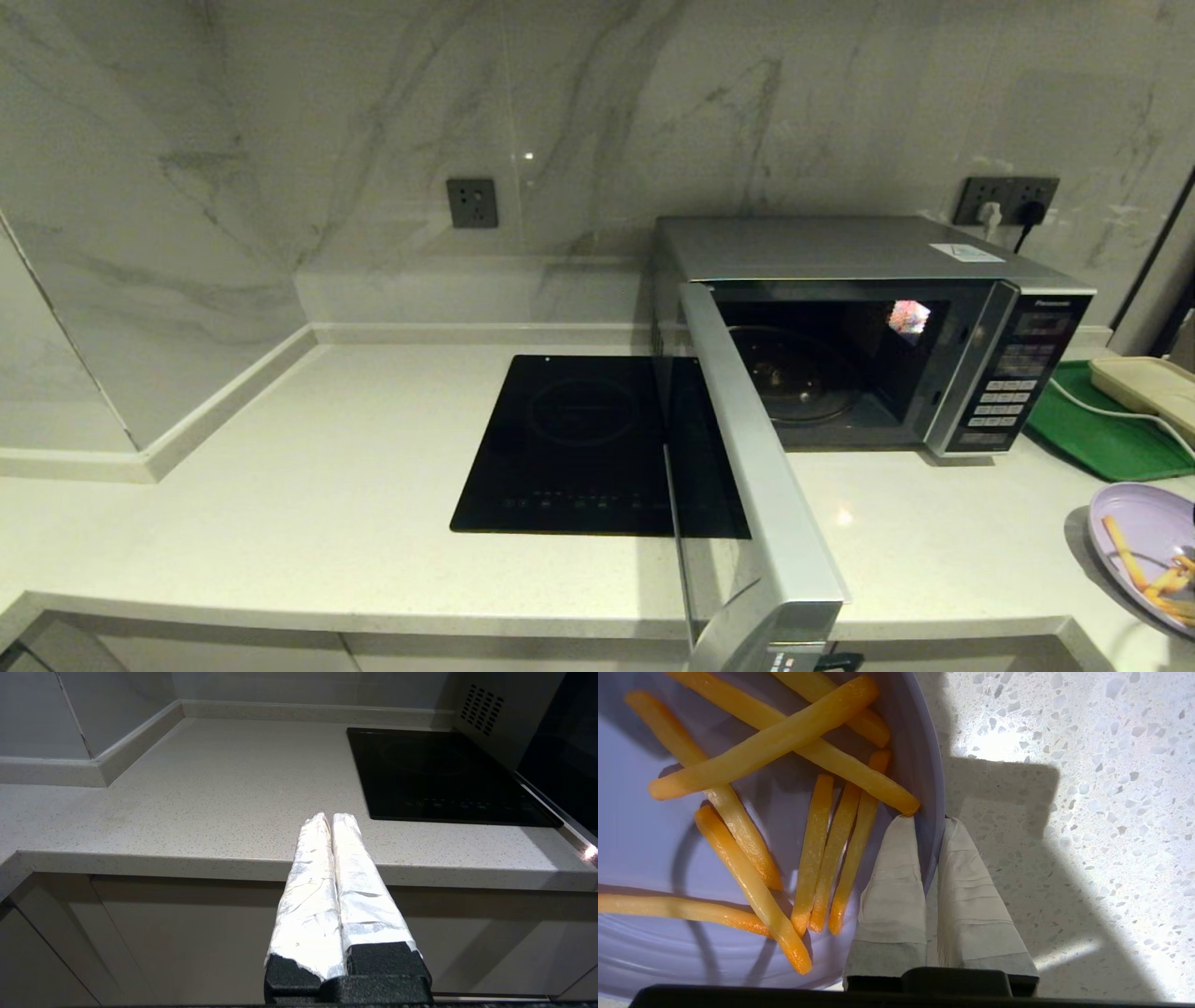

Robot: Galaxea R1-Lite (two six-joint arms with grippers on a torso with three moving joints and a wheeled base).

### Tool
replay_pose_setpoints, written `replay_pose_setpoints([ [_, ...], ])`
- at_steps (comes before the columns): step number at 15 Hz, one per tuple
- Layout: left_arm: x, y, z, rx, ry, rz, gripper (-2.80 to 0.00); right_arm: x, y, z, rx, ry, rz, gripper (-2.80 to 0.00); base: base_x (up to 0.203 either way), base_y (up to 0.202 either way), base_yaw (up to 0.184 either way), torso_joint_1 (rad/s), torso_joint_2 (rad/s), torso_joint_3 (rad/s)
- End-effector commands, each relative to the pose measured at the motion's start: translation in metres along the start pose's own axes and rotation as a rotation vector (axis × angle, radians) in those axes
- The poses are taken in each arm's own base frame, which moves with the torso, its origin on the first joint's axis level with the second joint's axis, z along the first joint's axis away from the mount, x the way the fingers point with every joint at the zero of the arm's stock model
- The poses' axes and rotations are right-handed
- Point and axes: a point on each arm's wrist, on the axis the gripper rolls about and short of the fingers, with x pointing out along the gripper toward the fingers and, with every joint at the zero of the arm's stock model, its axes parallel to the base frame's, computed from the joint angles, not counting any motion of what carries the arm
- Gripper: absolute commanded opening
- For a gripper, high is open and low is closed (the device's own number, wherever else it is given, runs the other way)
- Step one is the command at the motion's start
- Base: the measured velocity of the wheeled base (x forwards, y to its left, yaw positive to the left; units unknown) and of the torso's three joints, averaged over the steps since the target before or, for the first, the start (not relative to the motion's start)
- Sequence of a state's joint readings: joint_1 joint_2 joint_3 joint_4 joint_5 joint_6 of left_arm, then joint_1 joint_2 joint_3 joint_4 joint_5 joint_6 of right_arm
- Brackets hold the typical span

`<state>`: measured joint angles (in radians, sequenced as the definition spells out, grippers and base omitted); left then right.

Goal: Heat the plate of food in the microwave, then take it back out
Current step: Put the plate in the microwave oven

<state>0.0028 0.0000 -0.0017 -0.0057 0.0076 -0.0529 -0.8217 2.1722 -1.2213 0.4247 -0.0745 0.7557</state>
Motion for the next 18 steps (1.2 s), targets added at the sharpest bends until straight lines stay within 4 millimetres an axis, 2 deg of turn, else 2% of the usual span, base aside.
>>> replay_pose_setpoints([
  [1,0.000,0.000,0.000,-0.001,0.000,0.000,-2.80,-0.010,0.000,0.001,0.006,-0.017,0.021,-2.80,0.000,0.000,0.000,0.000,0.00,0.000],
  [11,0.000,0.000,0.000,-0.001,0.000,0.000,-2.80,-0.060,-0.005,-0.007,-0.097,-0.051,0.162,-2.80,0.000,0.000,0.000,0.000,0.00,0.000],
  [14,0.000,0.000,0.000,-0.001,0.000,0.000,-2.80,-0.070,-0.004,-0.026,-0.159,-0.031,0.181,-2.80,0.000,0.000,0.000,0.000,0.00,0.000],
  [18,0.000,0.000,0.000,-0.001,0.000,0.000,-2.80,-0.094,-0.002,-0.058,-0.271,0.009,0.279,-2.80,0.000,0.000,0.000,0.000,0.00,0.000],
])
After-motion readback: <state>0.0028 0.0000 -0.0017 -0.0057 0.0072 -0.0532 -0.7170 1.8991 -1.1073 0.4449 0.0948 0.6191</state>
